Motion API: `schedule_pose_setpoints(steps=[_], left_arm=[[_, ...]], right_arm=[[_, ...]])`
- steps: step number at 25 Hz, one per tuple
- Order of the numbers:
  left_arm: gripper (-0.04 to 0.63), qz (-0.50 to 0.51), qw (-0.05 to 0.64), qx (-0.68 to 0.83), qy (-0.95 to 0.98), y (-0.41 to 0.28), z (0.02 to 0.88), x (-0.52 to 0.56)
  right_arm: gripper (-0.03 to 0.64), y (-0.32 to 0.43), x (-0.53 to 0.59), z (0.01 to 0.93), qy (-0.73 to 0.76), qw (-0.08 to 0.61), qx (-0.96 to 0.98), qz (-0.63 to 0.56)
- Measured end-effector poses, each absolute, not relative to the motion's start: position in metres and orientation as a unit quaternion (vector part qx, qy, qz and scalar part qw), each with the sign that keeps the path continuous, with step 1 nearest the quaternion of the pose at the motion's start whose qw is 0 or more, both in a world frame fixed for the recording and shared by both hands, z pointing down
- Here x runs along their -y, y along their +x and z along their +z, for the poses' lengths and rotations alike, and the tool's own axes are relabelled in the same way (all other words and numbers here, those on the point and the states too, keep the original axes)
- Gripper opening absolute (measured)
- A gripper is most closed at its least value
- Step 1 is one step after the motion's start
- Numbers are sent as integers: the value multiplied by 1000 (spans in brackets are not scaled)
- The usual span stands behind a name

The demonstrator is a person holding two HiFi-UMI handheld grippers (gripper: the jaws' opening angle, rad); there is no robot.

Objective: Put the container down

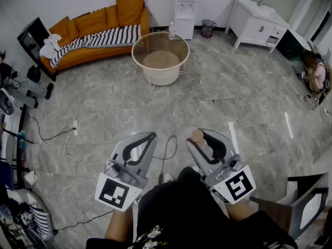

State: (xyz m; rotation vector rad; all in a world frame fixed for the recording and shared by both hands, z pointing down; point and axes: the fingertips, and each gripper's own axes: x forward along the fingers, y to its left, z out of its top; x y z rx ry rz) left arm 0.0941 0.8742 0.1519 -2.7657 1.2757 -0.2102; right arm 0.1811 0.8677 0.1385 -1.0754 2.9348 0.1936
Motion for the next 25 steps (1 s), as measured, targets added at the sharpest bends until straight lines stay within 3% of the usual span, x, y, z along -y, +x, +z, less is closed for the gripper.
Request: schedule_pose_setpoints(steps=[13,25], left_arm=[[3,-75,21,-425,-902,72,161,-862],[3,-97,13,-414,-905,90,166,-790]], right_arm=[[119,167,-854,135,-337,20,-941,35],[119,179,-768,138,-333,25,-942,39]])
